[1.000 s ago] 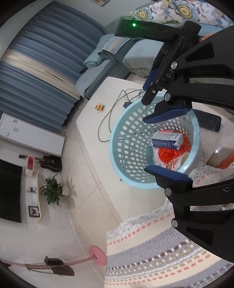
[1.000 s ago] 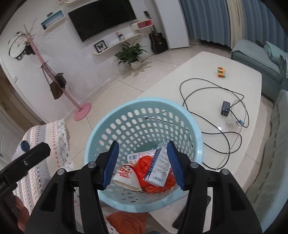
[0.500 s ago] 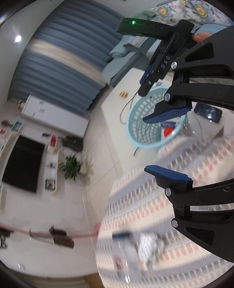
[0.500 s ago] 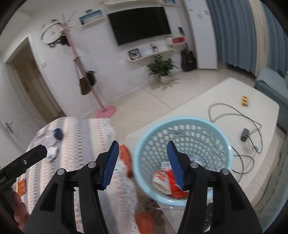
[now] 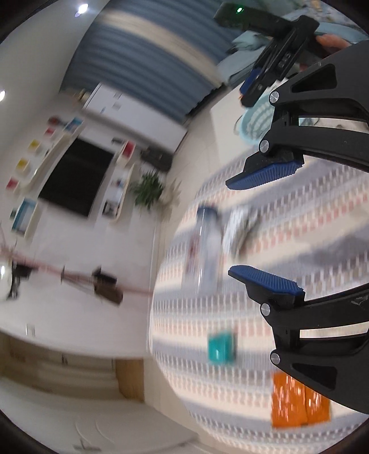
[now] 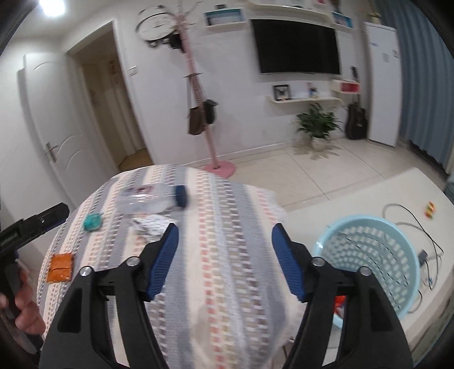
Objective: Collect trash
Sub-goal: 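Move both tools back over the striped table, then grasp the teal packet with the left tool while the right tool grasps the white patterned paper, then carry packet and paper over the blue basket and open both tools, then move both tools back toward the orange bag and water bottle, then grasp the orange snack bag with the left tool while the right tool grasps the water bottle, then carry bag and bottle over the blue basket and open both tools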
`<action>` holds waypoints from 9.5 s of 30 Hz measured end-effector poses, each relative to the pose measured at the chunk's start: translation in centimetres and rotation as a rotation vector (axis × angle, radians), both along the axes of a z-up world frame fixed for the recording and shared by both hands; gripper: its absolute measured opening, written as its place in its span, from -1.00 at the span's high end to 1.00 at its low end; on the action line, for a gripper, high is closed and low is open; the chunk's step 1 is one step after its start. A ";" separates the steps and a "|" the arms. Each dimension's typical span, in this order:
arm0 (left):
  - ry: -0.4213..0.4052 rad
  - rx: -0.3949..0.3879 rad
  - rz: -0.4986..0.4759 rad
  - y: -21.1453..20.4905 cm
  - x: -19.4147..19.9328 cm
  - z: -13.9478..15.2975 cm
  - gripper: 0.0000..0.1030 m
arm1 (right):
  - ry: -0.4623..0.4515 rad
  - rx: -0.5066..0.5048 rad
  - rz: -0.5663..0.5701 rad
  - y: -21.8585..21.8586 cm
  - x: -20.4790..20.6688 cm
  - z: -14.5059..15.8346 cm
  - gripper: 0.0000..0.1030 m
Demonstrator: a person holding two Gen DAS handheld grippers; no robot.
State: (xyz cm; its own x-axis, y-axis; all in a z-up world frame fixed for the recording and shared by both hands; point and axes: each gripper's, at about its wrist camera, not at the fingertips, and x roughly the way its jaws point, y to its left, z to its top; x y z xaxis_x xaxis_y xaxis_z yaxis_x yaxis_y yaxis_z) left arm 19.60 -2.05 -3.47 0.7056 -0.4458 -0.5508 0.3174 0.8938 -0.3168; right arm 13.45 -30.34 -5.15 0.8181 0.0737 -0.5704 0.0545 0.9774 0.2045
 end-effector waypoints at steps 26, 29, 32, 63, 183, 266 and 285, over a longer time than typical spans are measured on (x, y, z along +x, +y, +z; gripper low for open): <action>0.210 0.093 0.290 8.3 12.0 -7.9 -0.39 | 0.102 -0.093 0.176 12.2 11.4 -6.4 -0.50; 0.208 0.117 0.293 8.4 12.1 -8.4 -0.39 | 0.138 -0.113 0.196 12.8 11.9 -6.9 -0.50; 0.188 0.132 0.271 7.9 11.9 -8.2 -0.39 | 0.161 -0.157 0.197 13.6 12.2 -7.3 -0.50; -0.085 0.163 0.145 2.2 3.0 -1.1 0.05 | 0.004 0.024 0.287 10.2 6.2 -3.1 0.92; 0.324 0.145 0.344 15.2 -3.6 -7.4 -0.41 | 0.133 -0.477 0.458 13.7 19.5 -4.5 -0.66; -0.059 0.182 -0.080 0.8 -2.6 1.6 0.98 | -0.078 -0.064 0.168 3.7 5.0 0.3 -0.03; -0.183 0.106 -0.424 -19.7 -0.1 6.0 0.98 | -0.094 0.032 -0.314 -16.6 -3.9 0.2 -0.03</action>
